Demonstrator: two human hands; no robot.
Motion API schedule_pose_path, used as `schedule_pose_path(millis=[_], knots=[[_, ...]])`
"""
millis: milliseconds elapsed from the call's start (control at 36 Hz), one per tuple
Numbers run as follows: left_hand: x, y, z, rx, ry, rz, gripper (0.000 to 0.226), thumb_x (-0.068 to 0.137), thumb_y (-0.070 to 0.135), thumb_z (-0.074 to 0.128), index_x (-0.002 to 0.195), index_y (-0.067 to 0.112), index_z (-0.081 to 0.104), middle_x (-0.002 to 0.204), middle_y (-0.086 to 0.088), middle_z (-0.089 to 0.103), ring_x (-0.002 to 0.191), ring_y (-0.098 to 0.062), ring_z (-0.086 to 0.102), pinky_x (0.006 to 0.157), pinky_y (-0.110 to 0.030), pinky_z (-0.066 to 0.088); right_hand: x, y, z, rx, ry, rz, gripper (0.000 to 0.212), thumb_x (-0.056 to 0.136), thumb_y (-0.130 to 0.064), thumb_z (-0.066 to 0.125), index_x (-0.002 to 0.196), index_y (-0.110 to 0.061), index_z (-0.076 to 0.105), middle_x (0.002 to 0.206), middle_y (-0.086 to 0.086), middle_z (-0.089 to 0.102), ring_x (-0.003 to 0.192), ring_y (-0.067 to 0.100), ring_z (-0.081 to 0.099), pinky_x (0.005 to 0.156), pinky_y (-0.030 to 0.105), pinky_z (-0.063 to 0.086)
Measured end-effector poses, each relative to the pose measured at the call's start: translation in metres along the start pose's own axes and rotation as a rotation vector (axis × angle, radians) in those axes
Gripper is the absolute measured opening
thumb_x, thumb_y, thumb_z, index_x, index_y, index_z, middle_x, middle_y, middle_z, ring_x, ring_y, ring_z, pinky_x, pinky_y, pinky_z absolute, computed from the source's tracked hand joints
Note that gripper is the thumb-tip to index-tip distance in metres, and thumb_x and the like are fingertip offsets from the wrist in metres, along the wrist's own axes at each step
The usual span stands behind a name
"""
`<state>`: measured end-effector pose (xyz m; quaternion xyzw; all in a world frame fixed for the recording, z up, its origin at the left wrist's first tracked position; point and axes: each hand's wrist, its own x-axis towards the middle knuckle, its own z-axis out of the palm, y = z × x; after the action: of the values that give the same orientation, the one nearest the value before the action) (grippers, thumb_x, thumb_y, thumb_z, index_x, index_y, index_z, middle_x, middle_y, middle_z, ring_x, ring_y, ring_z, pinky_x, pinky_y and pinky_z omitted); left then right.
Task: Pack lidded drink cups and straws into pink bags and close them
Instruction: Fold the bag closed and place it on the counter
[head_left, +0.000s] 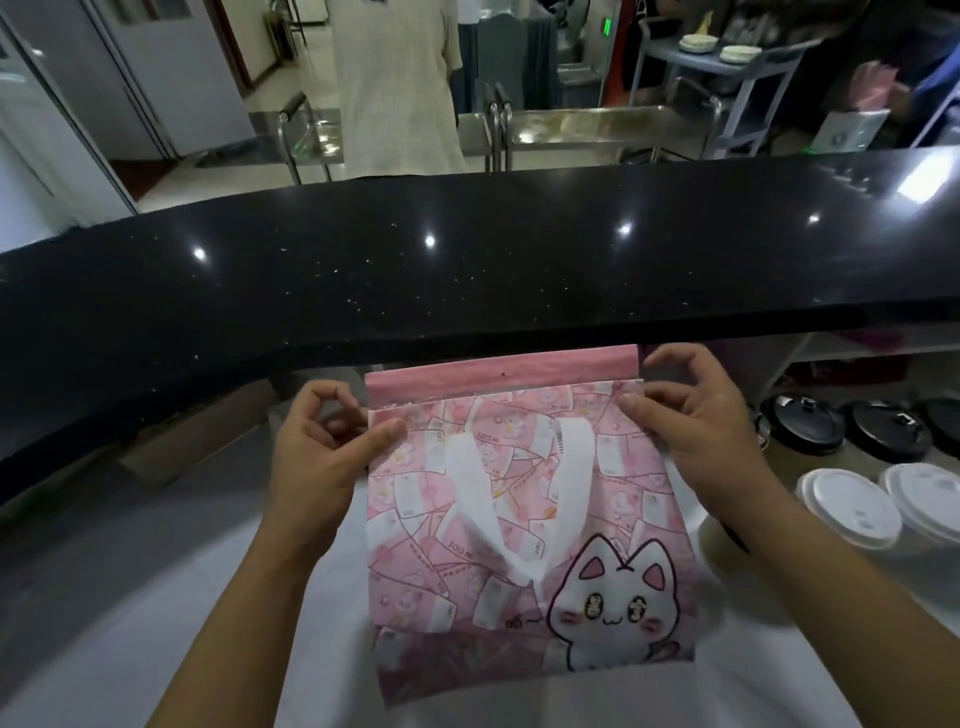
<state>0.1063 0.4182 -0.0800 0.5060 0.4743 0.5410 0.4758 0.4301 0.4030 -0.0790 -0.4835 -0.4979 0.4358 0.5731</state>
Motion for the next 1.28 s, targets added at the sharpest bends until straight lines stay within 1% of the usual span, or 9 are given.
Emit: schedule_pose_path(millis=[167, 333, 444, 611, 778, 889, 1028, 1139, 1278], knots=[[0.010, 0.006, -0.006, 0.083, -0.203, -0.022, 0.045, 0.077, 0.022, 0.076, 0.115, 0.042, 0.065, 0.095, -0.005, 0.074, 0.090, -0.025, 0.075, 0.064, -0.033, 0.063, 0.003, 0.000, -0.014, -0.013, -0.147, 0.014, 0.044, 0.090, 0.001, 0.064, 0.119, -0.032, 0.064, 0.084, 0.011, 0.075, 0.073, 0.021, 0.073, 0.060, 0.028, 0.057], [0.014, 0.016, -0.008, 0.193, -0.306, 0.022, 0.026, 0.087, 0.012, 0.067, 0.093, 0.035, 0.079, 0.097, 0.001, 0.076, 0.091, -0.021, 0.074, 0.064, -0.030, 0.062, 0.004, -0.006, -0.028, -0.006, -0.236, 0.038, 0.027, 0.088, 0.000, 0.064, 0.098, -0.022, 0.077, 0.087, 0.005, 0.077, 0.073, 0.014, 0.072, 0.060, 0.021, 0.055], [0.017, 0.028, -0.013, 0.216, -0.388, 0.002, 0.024, 0.087, 0.016, 0.064, 0.079, 0.030, 0.081, 0.097, 0.003, 0.075, 0.099, -0.021, 0.071, 0.068, -0.031, 0.063, 0.011, -0.010, -0.037, 0.023, -0.257, 0.106, 0.046, 0.086, 0.020, 0.050, 0.077, -0.014, 0.080, 0.080, 0.004, 0.075, 0.075, 0.013, 0.071, 0.063, 0.019, 0.055], [0.021, 0.043, -0.022, 0.266, -0.534, -0.071, 0.018, 0.081, 0.026, 0.067, 0.090, 0.022, 0.082, 0.102, -0.004, 0.076, 0.100, -0.024, 0.072, 0.073, -0.029, 0.061, 0.018, -0.027, -0.051, -0.003, -0.434, 0.205, 0.017, 0.080, -0.004, 0.064, 0.084, -0.010, 0.080, 0.089, 0.010, 0.075, 0.081, 0.020, 0.072, 0.070, 0.024, 0.057], [0.016, 0.050, -0.028, 0.389, -0.676, -0.133, 0.026, 0.075, 0.028, 0.074, 0.100, 0.032, 0.080, 0.109, 0.006, 0.075, 0.105, -0.017, 0.071, 0.080, -0.026, 0.060, 0.014, -0.037, -0.064, -0.085, -0.563, 0.304, 0.030, 0.077, -0.019, 0.078, 0.104, -0.006, 0.077, 0.112, 0.018, 0.073, 0.104, 0.028, 0.071, 0.085, 0.026, 0.055], [0.006, 0.042, -0.019, 0.413, -0.613, -0.119, 0.022, 0.070, 0.030, 0.075, 0.091, 0.036, 0.081, 0.100, 0.008, 0.076, 0.101, -0.015, 0.071, 0.076, -0.026, 0.061, 0.001, -0.032, -0.058, -0.177, -0.453, 0.189, 0.028, 0.074, -0.015, 0.081, 0.102, -0.017, 0.080, 0.096, 0.015, 0.076, 0.089, 0.023, 0.073, 0.081, 0.027, 0.056], [-0.002, 0.025, -0.013, 0.376, -0.485, -0.037, 0.030, 0.071, 0.024, 0.074, 0.094, 0.044, 0.073, 0.091, 0.002, 0.075, 0.092, -0.019, 0.073, 0.071, -0.028, 0.062, -0.015, -0.027, -0.052, -0.170, -0.450, 0.164, 0.064, 0.081, 0.007, 0.074, 0.130, -0.033, 0.065, 0.086, 0.012, 0.076, 0.078, 0.018, 0.073, 0.073, 0.020, 0.055], [-0.009, 0.010, -0.018, 0.346, -0.477, -0.028, 0.045, 0.071, 0.023, 0.078, 0.110, 0.044, 0.067, 0.083, -0.006, 0.075, 0.086, -0.025, 0.074, 0.072, -0.027, 0.062, -0.031, -0.019, -0.048, -0.278, -0.392, 0.117, 0.065, 0.083, 0.016, 0.067, 0.121, -0.037, 0.070, 0.095, 0.009, 0.078, 0.094, 0.023, 0.075, 0.082, 0.025, 0.057], [-0.019, -0.005, -0.015, 0.495, -0.394, 0.097, 0.038, 0.075, 0.014, 0.080, 0.106, 0.035, 0.073, 0.084, 0.010, 0.078, 0.082, -0.011, 0.074, 0.074, -0.014, 0.057, -0.048, -0.003, -0.046, -0.387, -0.292, 0.067, 0.061, 0.084, 0.018, 0.063, 0.117, -0.032, 0.073, 0.104, -0.001, 0.078, 0.103, 0.016, 0.072, 0.090, 0.029, 0.057]])
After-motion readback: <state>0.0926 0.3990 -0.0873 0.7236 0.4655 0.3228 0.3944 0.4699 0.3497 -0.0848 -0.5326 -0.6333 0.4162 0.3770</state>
